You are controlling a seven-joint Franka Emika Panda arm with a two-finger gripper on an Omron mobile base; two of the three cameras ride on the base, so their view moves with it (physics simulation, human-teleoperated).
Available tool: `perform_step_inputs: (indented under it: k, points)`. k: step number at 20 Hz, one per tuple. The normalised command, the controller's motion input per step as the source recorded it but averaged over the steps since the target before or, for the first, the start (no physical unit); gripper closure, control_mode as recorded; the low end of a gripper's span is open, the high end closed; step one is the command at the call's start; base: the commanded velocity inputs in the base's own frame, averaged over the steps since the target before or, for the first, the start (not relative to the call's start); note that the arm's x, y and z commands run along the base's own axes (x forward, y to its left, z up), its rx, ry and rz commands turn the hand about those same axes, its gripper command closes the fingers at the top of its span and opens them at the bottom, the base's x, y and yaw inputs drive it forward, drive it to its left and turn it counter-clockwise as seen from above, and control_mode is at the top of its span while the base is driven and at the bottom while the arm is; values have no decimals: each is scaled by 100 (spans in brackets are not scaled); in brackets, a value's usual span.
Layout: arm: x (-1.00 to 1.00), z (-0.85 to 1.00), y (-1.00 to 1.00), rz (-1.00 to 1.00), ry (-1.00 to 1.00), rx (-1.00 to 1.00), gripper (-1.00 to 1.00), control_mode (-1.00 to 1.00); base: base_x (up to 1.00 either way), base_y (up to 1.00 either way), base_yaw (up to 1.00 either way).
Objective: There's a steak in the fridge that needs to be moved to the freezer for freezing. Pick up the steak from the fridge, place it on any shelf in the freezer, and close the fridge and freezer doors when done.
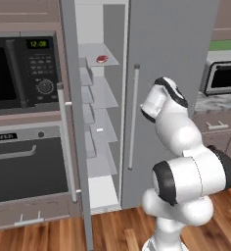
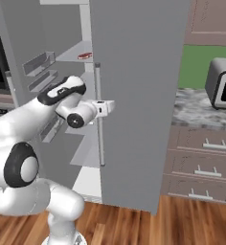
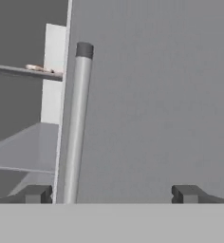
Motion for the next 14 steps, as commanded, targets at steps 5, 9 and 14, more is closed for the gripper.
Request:
perform_step_inputs:
  k: [5,9,14]
  points:
    - [-89,100,-22,0,0,23,-100,-100,0,0,0]
    - [-44,100,-72,0,0,16,-100,-100,0,0,0]
    - [-63,97,-17,0,4,9,-100,-100,0,0,0]
